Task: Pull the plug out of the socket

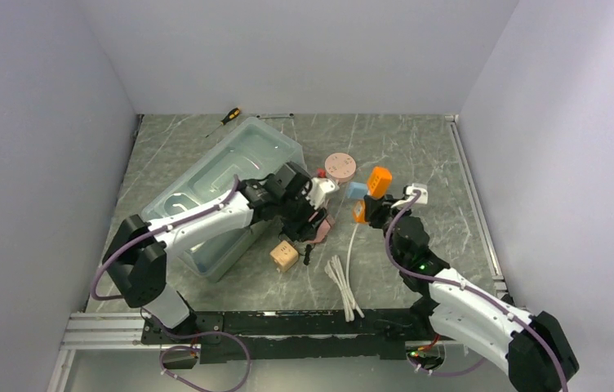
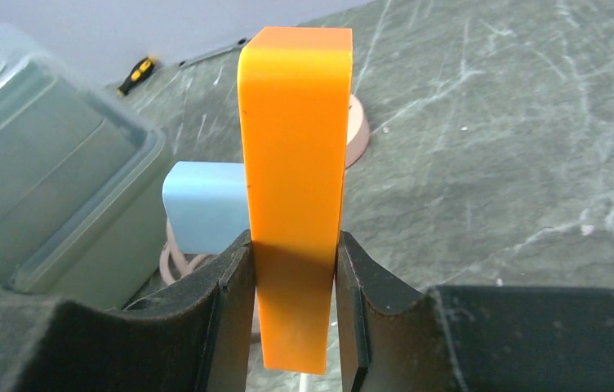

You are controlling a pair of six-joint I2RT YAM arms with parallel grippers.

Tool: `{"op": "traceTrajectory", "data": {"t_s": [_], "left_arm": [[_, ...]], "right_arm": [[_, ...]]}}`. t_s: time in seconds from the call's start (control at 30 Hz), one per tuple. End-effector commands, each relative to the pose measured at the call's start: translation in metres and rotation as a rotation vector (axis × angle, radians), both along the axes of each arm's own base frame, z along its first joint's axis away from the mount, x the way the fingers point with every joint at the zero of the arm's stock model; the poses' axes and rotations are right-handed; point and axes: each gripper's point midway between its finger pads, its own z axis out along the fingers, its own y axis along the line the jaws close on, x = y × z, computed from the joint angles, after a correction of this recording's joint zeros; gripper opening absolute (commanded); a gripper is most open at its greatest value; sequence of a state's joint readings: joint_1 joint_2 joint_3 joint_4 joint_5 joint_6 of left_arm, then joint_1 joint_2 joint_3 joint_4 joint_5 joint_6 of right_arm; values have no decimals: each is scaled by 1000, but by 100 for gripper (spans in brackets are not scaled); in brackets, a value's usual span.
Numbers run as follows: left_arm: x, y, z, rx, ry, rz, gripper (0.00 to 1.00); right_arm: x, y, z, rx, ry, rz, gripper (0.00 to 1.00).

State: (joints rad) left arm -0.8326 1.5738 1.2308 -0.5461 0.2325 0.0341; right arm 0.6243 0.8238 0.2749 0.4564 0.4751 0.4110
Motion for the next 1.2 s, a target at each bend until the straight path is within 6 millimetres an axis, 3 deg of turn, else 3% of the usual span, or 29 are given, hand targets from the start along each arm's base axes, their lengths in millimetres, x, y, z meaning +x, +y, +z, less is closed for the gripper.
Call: {"op": "traceTrajectory", "data": {"t_s": [0.0,0.23,0.47,0.67,0.8,0.93,1.03,1.17], "left_arm": [[4,-3,-9,61,-26,1,0],[9,0,-31,131,17,46,2],[8,0,-41,162,44,49,33],[13,3,-32,152,7,69,70],[15,5,-27,148,-13,79,88],[14,2,-16,110,-27,66,99],[13,1,-4,77,-54,60,100],[10,-5,28,-25,-96,46,100]], "right_arm": [[2,-7,34,119,-109,16,0],[0,-7,36,136,-126,40,0],[2,-3,32,139,-113,56,0],[0,-3,34,142,-122,59,0],[2,-3,32,136,-110,55,0],[1,-1,32,136,-116,65,0],[2,-3,34,119,-119,59,0],[2,-2,37,112,-125,64,0]]}}
